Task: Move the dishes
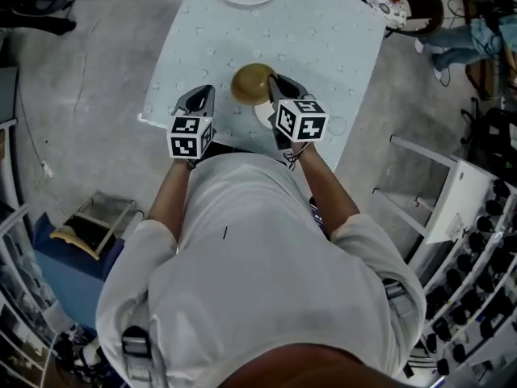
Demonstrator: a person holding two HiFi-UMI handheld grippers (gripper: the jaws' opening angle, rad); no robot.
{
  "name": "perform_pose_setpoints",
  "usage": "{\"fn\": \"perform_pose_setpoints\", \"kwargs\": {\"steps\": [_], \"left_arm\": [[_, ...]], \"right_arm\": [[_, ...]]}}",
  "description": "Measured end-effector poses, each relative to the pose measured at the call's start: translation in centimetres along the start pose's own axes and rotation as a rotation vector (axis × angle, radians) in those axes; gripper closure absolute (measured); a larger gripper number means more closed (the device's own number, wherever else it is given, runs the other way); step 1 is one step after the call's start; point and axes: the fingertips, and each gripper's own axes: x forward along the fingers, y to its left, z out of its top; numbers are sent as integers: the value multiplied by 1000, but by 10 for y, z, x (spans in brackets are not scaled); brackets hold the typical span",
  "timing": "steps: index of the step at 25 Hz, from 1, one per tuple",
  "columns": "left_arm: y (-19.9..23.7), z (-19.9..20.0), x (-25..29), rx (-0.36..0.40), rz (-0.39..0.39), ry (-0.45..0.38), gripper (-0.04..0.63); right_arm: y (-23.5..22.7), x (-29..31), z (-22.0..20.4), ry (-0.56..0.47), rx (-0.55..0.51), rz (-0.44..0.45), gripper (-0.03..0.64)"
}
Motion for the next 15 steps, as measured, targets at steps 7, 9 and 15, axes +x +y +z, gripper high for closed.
{"fn": "perform_pose_setpoints", "kwargs": {"steps": [7,9,15], "left_arm": [[49,-29,-44,-112,131,-10,575],[60,-38,-53,-137,159,-9,575],[75,-61,-73,-214,221,-9,575]], "right_arm": [[45,51,1,84,-66,93,606],[55,64,0,104,-80,110,606],[63,97,-17,217,-37,135,604]]}}
